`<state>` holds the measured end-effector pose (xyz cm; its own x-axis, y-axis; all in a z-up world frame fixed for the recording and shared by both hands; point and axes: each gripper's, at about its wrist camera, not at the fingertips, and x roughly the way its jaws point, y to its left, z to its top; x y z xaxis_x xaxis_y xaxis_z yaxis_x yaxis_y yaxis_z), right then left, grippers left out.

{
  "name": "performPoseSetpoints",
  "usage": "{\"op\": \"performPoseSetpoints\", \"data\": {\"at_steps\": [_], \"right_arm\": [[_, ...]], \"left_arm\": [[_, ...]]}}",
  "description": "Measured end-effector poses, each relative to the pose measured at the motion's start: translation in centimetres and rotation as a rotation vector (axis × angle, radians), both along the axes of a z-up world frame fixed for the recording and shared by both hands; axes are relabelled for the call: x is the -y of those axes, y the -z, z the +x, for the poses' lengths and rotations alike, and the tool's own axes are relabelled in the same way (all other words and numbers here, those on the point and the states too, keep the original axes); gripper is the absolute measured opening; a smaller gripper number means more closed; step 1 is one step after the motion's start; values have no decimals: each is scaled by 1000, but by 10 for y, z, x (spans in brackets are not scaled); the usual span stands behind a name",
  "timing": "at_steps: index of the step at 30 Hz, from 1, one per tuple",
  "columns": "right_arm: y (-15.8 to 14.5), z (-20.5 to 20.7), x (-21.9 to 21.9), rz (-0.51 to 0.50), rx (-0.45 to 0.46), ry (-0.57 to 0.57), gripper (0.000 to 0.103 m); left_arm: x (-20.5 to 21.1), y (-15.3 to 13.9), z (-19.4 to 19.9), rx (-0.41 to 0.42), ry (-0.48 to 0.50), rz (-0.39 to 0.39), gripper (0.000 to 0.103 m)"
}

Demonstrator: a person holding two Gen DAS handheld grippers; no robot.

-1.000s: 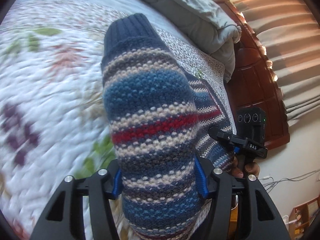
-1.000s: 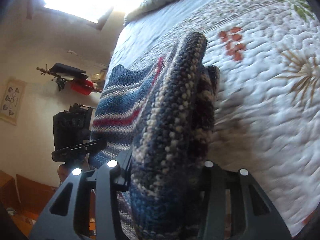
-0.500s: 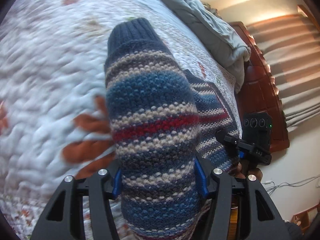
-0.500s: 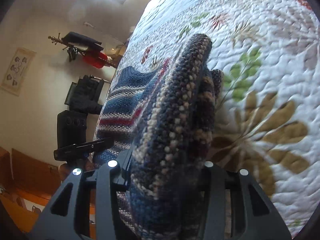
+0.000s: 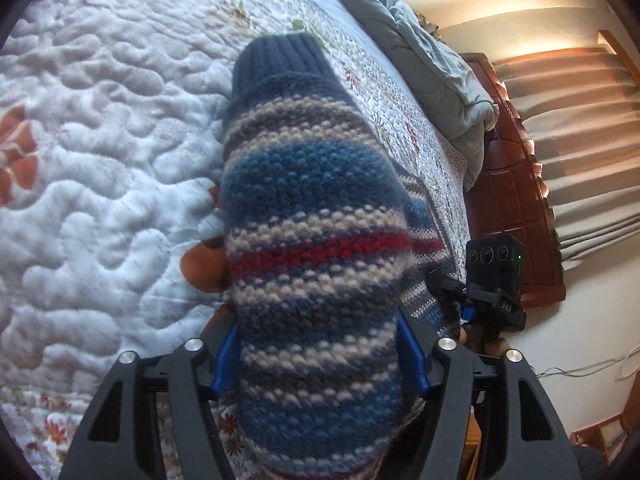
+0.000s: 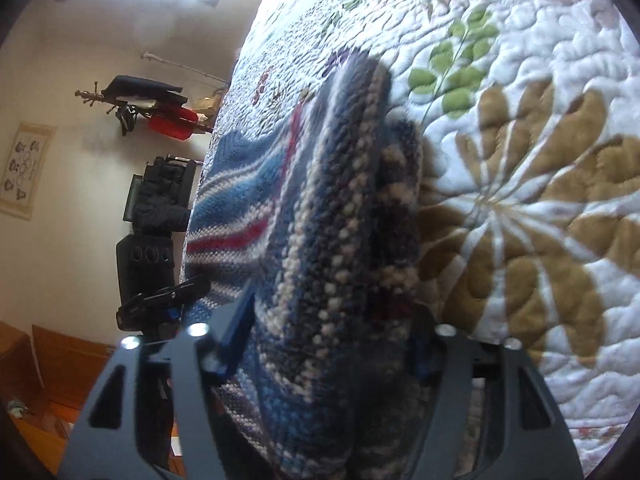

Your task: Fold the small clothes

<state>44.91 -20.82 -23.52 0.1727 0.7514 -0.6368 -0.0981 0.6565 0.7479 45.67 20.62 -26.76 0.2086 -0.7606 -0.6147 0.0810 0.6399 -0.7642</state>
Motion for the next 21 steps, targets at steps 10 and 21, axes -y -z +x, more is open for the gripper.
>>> {"op": "performPoseSetpoints", "data": {"at_steps": [10,21], "right_arm": [[-36,46,41,7,43,85,70],[-24,72,-3,-166,111,85,12]], "left_arm": [[6,-75,-85,318,-33,100,70],[36,-30,-125,262,12,37,69]]}}
